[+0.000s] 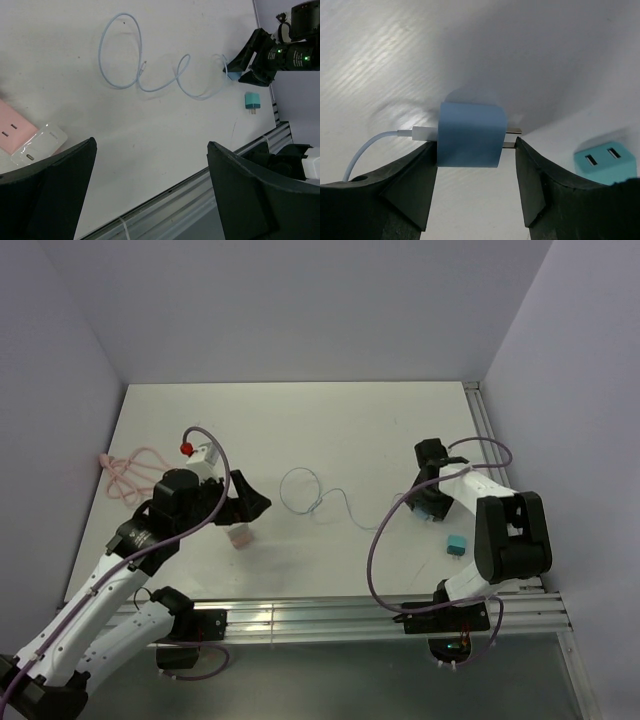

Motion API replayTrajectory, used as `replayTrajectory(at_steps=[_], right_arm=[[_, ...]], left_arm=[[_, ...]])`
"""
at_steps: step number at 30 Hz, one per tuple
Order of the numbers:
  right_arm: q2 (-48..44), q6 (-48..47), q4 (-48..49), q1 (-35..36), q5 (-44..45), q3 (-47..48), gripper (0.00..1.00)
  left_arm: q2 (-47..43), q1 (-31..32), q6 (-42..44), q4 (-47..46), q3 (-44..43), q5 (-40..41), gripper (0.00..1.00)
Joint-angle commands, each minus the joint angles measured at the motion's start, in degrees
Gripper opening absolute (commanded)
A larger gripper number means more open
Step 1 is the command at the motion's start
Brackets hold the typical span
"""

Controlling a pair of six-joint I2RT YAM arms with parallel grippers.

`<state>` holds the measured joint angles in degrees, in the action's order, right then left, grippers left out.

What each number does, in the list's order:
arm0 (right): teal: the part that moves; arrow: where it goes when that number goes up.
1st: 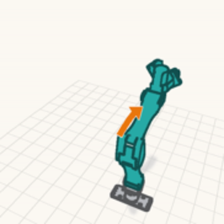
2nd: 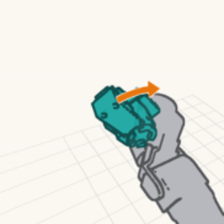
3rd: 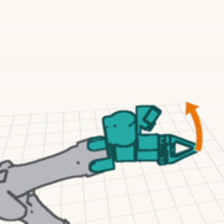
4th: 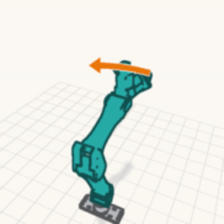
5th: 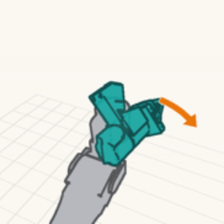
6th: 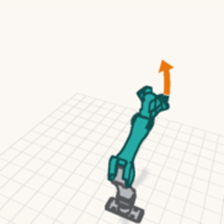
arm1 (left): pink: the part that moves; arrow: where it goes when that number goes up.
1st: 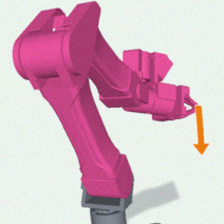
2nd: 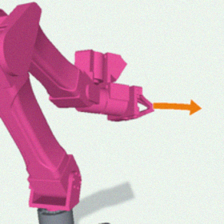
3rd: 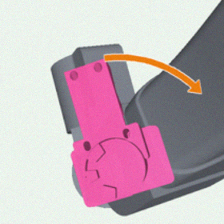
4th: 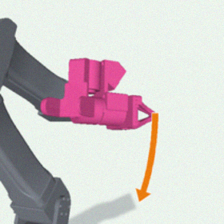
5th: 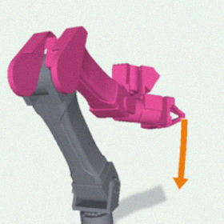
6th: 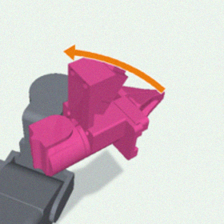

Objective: Insert the plug

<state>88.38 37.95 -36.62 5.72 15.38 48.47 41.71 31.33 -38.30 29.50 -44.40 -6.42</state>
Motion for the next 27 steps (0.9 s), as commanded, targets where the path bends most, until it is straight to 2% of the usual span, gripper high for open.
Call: replayTrajectory(at_steps=[1, 5, 8, 11, 13, 15, 20, 25, 27], right_arm=[[-4.34, -6.64, 6.02, -0.27, -7.62, -0.13, 0.0], [-12.68, -13.6, 9.02, -0.18, -21.66, 1.62, 0.0], [-17.6, -18.17, 10.86, 0.43, -28.71, 4.0, 0.0], [-22.44, -18.09, 15.25, 2.01, -36.09, 3.65, 0.0], [-24.73, -16.17, 20.87, 2.81, -44.44, 1.56, 0.0], [-27.9, -13.89, 26.3, 3.86, -47.79, 0.23, 0.0], [-30.02, -10.97, 35.29, 11.23, -64.83, 0.83, 0.0], [-32.3, -11.94, 40.3, 21.51, -74.41, 3.56, 0.0], [-32.65, -10.02, 44.85, 22.93, -78.28, 3.13, 0.0]], left_arm=[[0.73, 0.22, 1.83, -2.77, -3.76, -4.47, 0.96], [1.61, 0.13, 2.44, -6.36, -5.43, -8.69, 0.93], [2.49, 0.22, 1.92, -9.8, -5.61, -13.35, 0.91], [3.55, 0.22, 0.87, -13.85, -6.22, -15.99, 0.9], [4.34, 0.22, 0.51, -15.08, -7.01, -16.35, 0.89], [4.52, 0.22, 0.42, -15.96, -7.89, -16.52, 0.89], [5.13, 0.13, 0.51, -18.24, -10.87, -16.43, 0.89], [7.33, 0.22, 0.42, -19.47, -14.04, -17.4, 0.88], [7.5, 0.22, 0.77, -20.79, -14.04, -19.76, 0.89]])
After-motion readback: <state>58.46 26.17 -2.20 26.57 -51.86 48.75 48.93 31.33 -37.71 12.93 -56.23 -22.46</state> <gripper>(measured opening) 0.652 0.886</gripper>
